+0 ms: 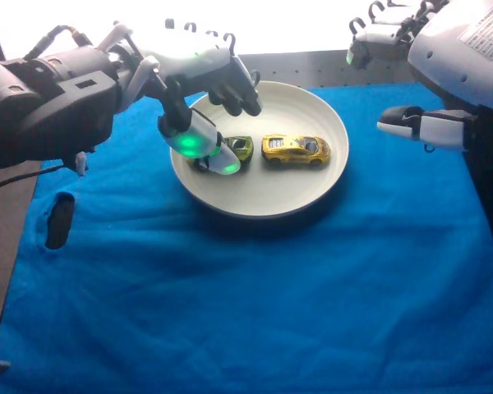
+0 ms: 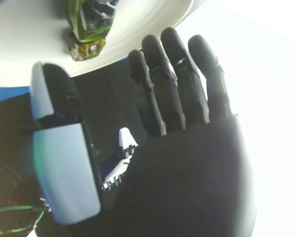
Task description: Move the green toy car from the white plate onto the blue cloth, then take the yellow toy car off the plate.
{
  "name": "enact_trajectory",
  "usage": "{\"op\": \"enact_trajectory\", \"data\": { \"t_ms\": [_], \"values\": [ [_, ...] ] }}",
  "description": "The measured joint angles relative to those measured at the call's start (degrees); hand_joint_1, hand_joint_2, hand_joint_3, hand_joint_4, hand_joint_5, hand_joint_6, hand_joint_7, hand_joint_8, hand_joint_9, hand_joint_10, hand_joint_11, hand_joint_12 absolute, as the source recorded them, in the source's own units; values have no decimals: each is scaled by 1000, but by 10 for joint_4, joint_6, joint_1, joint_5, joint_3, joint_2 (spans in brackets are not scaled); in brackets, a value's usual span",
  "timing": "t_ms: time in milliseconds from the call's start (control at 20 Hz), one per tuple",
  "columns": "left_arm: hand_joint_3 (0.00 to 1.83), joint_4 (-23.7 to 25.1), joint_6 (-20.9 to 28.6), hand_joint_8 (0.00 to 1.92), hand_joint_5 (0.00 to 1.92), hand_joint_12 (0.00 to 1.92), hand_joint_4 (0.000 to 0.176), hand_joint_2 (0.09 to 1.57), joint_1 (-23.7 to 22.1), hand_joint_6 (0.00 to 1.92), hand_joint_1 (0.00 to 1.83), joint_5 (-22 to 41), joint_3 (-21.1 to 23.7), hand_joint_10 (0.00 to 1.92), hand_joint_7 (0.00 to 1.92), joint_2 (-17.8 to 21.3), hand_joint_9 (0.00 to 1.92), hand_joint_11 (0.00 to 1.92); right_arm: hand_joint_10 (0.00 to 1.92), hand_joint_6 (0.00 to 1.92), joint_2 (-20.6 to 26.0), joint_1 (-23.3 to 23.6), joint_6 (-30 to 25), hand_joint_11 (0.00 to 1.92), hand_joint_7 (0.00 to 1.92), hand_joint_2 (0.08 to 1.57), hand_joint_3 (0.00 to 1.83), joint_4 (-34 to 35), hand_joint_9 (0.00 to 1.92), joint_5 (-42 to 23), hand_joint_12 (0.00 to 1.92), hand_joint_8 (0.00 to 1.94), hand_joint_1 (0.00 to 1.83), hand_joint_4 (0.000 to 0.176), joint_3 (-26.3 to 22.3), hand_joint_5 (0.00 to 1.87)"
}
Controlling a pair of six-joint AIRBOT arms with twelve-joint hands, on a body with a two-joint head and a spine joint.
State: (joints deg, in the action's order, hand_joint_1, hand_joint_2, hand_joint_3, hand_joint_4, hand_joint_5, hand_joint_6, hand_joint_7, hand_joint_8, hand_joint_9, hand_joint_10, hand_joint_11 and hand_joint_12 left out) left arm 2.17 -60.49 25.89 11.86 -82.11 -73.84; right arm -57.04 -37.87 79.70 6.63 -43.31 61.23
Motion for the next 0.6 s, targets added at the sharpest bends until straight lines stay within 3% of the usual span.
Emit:
{"op": "enact_trajectory", "data": {
  "t_ms": [50, 100, 150, 200, 250, 350, 550, 600],
  "values": [
    [0, -4, 0, 721, 810, 1836, 0, 880, 1, 5, 1020, -1, -3, 1309, 681, -3, 533, 439, 1421, 703, 0, 0, 0, 310, 556, 1061, 0, 0, 436, 0, 1908, 1005, 1005, 0, 0, 543],
    [2, -7, 0, 757, 801, 1797, 0, 886, 2, 1, 1010, -1, -6, 1266, 643, -3, 542, 459, 1415, 693, 0, 0, 0, 324, 564, 1052, 0, -2, 444, 0, 1918, 982, 1012, 0, 0, 565],
    [2, -8, 0, 900, 786, 1830, 0, 891, 4, 0, 1011, -2, -7, 1354, 655, -3, 614, 571, 1410, 692, 0, 0, 0, 311, 557, 1054, 0, -2, 432, 0, 1920, 971, 1026, 0, 0, 569],
    [2, -9, 0, 817, 767, 1778, 0, 897, 4, 0, 1002, -4, -9, 1256, 610, -5, 574, 501, 1418, 693, 0, 0, 0, 349, 570, 1053, 0, 0, 454, 0, 1921, 971, 1044, 0, 0, 576],
    [3, -12, 0, 605, 742, 1732, 0, 914, 5, 1, 999, -5, -11, 1107, 639, -8, 537, 390, 1418, 676, 0, 0, 0, 325, 567, 1053, 0, 0, 444, 0, 1921, 970, 1055, 0, 0, 559],
    [2, -14, 0, 597, 742, 1773, 0, 917, 8, 2, 1007, -5, -15, 1172, 667, -12, 550, 428, 1391, 650, 0, 0, 0, 306, 570, 1052, 0, 0, 436, 0, 1921, 924, 1029, 0, 0, 560],
    [0, -19, 0, 381, 753, 1649, 0, 927, 9, 3, 1002, -14, -23, 996, 732, -19, 575, 410, 1408, 664, 0, 0, 0, 290, 559, 1052, 0, 0, 434, 0, 1921, 936, 1011, 0, 0, 531],
    [0, -20, 0, 398, 763, 1700, 0, 928, 9, 5, 1000, -14, -25, 1077, 740, -20, 563, 418, 1428, 684, 0, 0, 0, 272, 548, 1053, 0, 0, 422, 0, 1921, 966, 987, 0, 0, 524]
  ]
}}
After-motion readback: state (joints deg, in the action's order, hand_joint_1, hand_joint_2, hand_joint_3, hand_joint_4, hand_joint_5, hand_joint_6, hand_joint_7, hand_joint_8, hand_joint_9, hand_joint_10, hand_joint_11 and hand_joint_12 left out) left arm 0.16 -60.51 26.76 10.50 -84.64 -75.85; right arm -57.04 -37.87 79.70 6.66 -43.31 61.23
